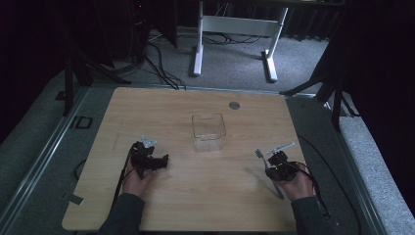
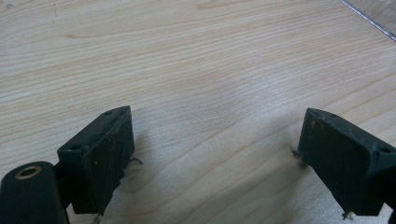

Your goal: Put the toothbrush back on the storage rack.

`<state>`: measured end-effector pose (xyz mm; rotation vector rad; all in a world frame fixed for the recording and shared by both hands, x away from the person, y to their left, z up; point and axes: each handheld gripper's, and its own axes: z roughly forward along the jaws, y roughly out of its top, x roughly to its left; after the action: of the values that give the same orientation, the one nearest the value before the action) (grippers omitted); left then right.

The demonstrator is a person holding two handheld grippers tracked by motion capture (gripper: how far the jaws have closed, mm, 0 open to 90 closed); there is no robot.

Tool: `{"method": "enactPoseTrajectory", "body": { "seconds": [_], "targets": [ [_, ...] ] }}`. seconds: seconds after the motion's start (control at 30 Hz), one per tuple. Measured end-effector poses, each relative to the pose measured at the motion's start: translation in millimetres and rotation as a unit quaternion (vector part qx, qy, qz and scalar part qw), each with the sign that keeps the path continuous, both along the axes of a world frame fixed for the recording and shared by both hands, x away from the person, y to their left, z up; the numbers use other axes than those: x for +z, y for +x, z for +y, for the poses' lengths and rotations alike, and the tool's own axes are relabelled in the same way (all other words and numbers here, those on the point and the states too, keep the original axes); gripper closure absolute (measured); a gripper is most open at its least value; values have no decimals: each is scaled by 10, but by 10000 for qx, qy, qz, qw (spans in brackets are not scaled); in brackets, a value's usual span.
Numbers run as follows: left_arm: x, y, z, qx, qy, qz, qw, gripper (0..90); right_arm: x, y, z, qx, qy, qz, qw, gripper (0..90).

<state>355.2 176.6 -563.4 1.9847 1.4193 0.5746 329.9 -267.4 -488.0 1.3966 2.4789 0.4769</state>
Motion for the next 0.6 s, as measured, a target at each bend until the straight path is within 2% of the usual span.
{"method": "enactPoseTrajectory", "body": {
  "seconds": [0.6],
  "targets": [
    [0, 0, -1, 2, -4, -2, 10000, 108, 75, 6, -15, -158, 250, -483, 9984, 808]
  ]
}}
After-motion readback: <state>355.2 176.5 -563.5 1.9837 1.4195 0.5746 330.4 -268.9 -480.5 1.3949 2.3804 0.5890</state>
